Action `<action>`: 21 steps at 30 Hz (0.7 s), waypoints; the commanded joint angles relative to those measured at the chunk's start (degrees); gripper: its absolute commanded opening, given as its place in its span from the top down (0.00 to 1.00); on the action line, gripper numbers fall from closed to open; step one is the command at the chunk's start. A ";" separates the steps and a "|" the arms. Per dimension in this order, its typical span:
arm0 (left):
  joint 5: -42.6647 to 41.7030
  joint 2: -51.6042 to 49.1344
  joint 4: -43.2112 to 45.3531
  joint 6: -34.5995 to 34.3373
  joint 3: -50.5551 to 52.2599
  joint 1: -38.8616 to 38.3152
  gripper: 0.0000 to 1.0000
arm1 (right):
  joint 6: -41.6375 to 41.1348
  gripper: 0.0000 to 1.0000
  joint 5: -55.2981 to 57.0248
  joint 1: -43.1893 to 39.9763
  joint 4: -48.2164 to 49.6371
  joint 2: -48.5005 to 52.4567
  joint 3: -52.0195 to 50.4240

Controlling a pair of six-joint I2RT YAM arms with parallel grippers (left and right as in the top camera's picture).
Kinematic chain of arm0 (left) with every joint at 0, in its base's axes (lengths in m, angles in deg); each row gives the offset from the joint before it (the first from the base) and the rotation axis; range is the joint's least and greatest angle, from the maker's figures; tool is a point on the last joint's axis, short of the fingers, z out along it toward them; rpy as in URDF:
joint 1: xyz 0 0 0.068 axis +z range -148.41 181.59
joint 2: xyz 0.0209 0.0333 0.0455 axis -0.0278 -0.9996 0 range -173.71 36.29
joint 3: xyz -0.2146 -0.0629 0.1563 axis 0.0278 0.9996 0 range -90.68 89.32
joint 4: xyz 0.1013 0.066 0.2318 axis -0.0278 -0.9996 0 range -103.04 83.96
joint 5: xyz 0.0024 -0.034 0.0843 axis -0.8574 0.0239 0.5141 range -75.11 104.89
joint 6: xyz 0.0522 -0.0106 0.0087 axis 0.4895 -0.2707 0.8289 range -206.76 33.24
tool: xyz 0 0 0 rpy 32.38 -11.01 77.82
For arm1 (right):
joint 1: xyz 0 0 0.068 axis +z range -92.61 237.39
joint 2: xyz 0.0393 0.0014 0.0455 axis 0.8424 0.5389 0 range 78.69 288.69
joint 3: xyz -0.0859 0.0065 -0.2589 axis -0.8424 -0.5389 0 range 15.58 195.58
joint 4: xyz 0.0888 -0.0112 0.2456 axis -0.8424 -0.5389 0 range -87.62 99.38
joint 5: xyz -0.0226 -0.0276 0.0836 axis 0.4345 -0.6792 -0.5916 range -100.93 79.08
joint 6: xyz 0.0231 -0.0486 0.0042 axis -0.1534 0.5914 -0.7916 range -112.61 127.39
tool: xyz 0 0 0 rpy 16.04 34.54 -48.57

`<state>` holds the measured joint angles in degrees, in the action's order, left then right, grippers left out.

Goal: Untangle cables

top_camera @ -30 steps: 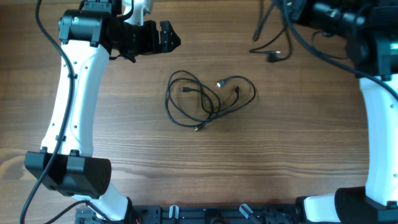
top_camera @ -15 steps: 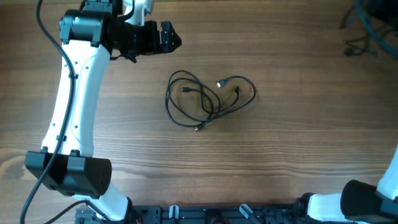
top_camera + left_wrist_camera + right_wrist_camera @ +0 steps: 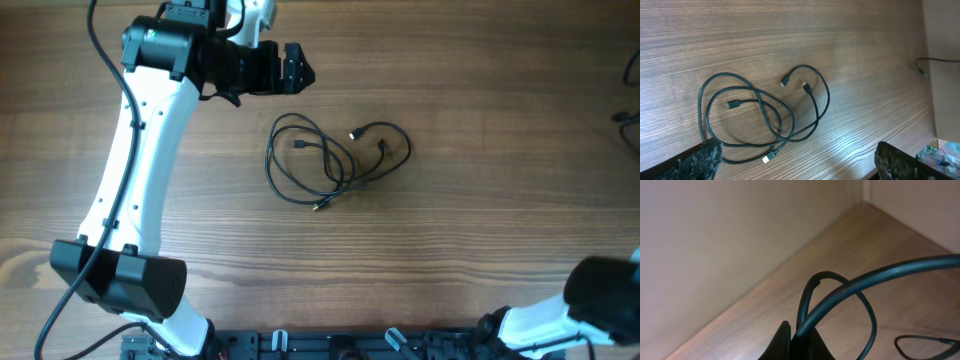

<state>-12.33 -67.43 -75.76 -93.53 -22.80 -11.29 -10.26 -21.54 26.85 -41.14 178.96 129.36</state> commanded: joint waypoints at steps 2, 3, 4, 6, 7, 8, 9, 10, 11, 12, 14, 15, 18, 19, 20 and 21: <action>0.33 0.52 0.00 -0.11 -0.28 -1.97 0.00 | -0.90 0.96 2.03 -2.51 1.07 7.87 1.01; 0.33 0.52 0.02 -0.11 -0.28 -2.36 0.00 | -1.36 0.96 2.03 -2.80 1.38 9.07 1.01; 0.33 0.52 0.00 -0.11 -0.28 -2.67 0.01 | -2.10 0.96 2.08 -3.15 1.86 10.73 1.01; 0.33 0.52 0.02 -0.11 -0.28 -3.56 0.00 | -2.36 0.96 2.03 -3.58 3.65 14.32 1.01; 0.33 0.52 0.02 -0.11 -0.28 -3.93 0.00 | -2.38 0.96 2.03 -3.56 4.44 15.61 1.01; 0.33 0.52 0.04 -0.11 -0.28 -4.20 0.00 | -2.38 0.96 2.03 -3.56 5.55 17.33 1.01; 0.33 0.52 0.04 -0.11 -0.28 -4.66 0.00 | -2.38 0.96 2.03 -3.54 7.17 19.63 1.01; 0.35 0.52 0.07 -0.11 -0.28 -5.01 0.00 | -2.47 0.94 2.03 -3.45 8.15 21.46 1.01; 0.35 0.52 0.04 -0.11 -0.28 -5.27 0.00 | -2.84 0.89 1.97 -3.43 9.18 23.37 1.01; 0.35 0.52 0.02 -0.11 -0.28 -5.53 0.00 | -3.65 0.75 2.03 -3.43 9.94 24.83 1.01; 0.33 0.52 0.02 -0.13 -0.28 -5.73 0.00 | -3.65 0.38 1.99 -3.45 10.86 27.10 1.01; 0.33 0.52 0.02 -0.13 -0.28 -5.77 0.00 | -3.98 0.12 1.99 -3.45 10.91 27.82 1.01; 0.33 0.52 0.07 -0.11 -0.28 -5.75 0.00 | -4.24 0.00 1.31 -3.45 10.91 28.17 1.03; 0.33 0.52 0.07 -0.13 -0.28 -5.75 0.00 | -4.66 0.00 0.83 -3.52 10.86 27.74 1.25; 0.33 0.52 0.09 -0.11 -0.28 -5.75 0.00 | -4.68 0.00 0.09 -3.58 10.84 27.32 1.49; 0.33 0.52 0.09 -0.11 -0.28 -5.75 0.00 | -4.66 0.00 -1.09 -3.69 10.88 26.49 1.53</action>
<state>-12.33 -67.43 -75.73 -93.53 -22.80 -16.91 -13.82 -20.31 23.18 -30.65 207.61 129.36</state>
